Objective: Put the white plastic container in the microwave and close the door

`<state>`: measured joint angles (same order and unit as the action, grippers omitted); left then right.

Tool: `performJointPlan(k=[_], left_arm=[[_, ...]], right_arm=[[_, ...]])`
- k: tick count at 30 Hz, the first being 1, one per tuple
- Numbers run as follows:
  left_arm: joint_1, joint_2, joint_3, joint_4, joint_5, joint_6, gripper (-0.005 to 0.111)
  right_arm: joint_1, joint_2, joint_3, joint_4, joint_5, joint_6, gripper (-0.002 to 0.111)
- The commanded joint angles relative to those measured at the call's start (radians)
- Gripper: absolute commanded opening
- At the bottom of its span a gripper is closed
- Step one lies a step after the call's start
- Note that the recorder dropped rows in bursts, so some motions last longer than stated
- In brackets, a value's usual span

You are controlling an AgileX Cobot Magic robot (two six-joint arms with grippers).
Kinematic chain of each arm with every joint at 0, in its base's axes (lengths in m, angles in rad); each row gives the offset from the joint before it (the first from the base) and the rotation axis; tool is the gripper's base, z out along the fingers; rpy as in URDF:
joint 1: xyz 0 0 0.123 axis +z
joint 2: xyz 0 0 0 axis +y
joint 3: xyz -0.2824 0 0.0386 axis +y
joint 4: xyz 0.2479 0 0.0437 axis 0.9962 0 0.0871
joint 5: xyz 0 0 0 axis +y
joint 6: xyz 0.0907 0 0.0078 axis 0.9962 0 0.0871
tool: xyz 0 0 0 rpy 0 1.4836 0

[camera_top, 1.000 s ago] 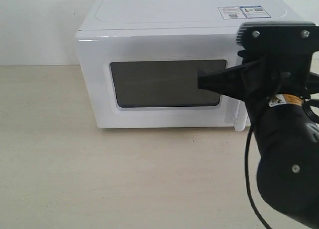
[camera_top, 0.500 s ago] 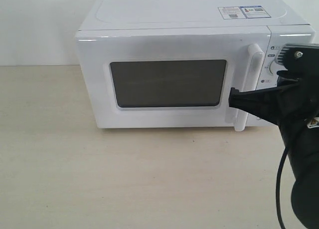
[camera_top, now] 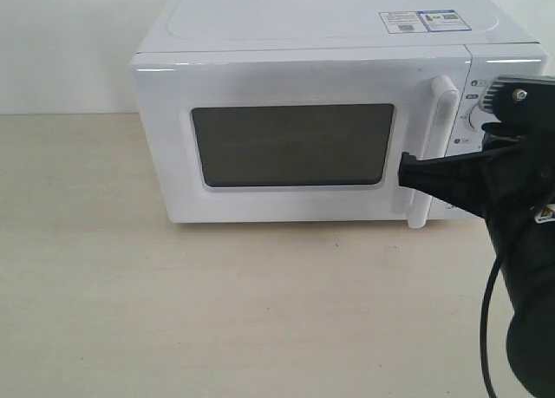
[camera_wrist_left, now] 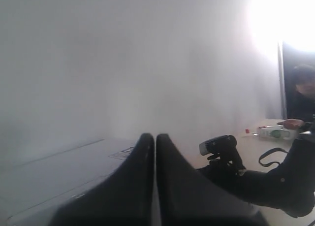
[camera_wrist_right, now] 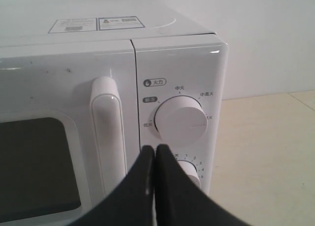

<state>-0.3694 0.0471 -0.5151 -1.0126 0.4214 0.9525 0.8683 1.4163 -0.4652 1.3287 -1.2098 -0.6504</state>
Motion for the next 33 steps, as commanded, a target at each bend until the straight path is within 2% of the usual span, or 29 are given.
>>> performJointPlan(k=[1, 5, 9, 11, 15, 21, 26, 30, 33], left_arm=[[0.084, -0.047, 0.002, 0.121, 0.056, -0.136, 0.004], [0.116, -0.047, 0.005, 0.342, 0.045, -0.431, 0.004], [0.145, -0.047, 0.027, 0.703, 0.054, -0.869, 0.004], [0.164, -0.047, 0.056, 0.835, 0.084, -1.007, 0.004], [0.193, -0.047, 0.148, 0.930, 0.079, -1.027, 0.004], [0.246, -0.047, 0.286, 0.924, -0.066, -0.986, 0.004], [0.326, -0.047, 0.360, 0.924, -0.086, -0.986, 0.004], [0.350, -0.047, 0.414, 0.907, -0.091, -0.990, 0.004], [0.354, -0.047, 0.497, 0.898, -0.199, -0.990, 0.004]], right_arm=[[0.001, -0.009, 0.007, 0.001, -0.011, -0.002, 0.000], [0.001, -0.009, 0.007, -0.001, -0.011, -0.003, 0.000], [0.001, -0.009, 0.007, 0.001, -0.011, -0.003, 0.000], [0.001, -0.009, 0.007, 0.001, -0.011, -0.003, 0.000], [0.001, -0.009, 0.007, 0.001, -0.011, -0.003, 0.000], [0.001, -0.009, 0.007, 0.001, -0.011, -0.003, 0.000], [0.001, -0.009, 0.007, 0.001, -0.011, -0.003, 0.000], [0.001, -0.009, 0.007, 0.001, -0.011, -0.003, 0.000], [0.001, -0.009, 0.007, 0.001, -0.011, -0.003, 0.000]])
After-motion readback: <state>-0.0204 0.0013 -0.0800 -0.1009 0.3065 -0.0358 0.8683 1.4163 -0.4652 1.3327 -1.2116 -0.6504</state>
